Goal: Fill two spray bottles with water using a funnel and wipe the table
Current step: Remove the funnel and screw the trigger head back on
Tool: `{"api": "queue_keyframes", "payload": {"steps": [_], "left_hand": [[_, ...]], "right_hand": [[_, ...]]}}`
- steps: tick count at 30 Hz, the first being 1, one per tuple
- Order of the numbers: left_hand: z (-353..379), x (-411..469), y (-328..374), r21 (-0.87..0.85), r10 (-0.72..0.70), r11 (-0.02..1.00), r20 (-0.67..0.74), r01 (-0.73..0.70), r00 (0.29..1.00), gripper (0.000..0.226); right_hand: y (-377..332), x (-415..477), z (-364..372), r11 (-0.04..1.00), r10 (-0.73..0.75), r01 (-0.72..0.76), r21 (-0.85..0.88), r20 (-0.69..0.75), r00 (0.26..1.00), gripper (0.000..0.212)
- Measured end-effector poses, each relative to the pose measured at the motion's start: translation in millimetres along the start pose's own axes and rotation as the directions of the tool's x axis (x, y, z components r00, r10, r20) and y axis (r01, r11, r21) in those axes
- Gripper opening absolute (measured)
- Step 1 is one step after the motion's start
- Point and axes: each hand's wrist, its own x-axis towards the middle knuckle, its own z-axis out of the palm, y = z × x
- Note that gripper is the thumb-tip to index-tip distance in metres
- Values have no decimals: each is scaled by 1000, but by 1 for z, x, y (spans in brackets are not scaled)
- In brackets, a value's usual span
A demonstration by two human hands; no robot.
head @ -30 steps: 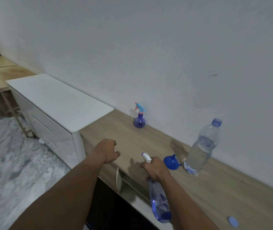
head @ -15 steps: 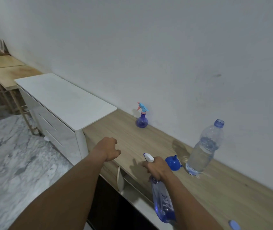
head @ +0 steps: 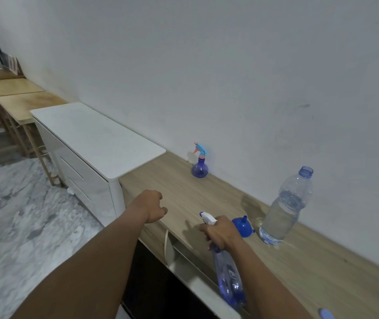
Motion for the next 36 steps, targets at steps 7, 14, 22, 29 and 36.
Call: {"api": "queue_keyframes", "payload": {"steps": [7,14,22,29,36], "left_hand": [[10,-13,11,-75,14,997,39,-11,999,66],[30,-12,42,-261,113,964,204,-57,972,61],[36,33,58,-506,302,842,158,-186,940,49],[35,108,58,-577,350,780,78,-244,934,47],[60,194,72,-464,406,817,41,-342,913,58]], "right_hand": [[-18,-9,-6,976,-104,127,179,-131,986,37],[-36,3,-22,936,-269,325,134,-323,907,12],[-64,42,-32,913,-284,376,161,-412,866,10],[-90,99,-44,885,-221,404,232,-556,801,24],[-87,177,-57,951,-164,294,99,-644,747,34]]}}
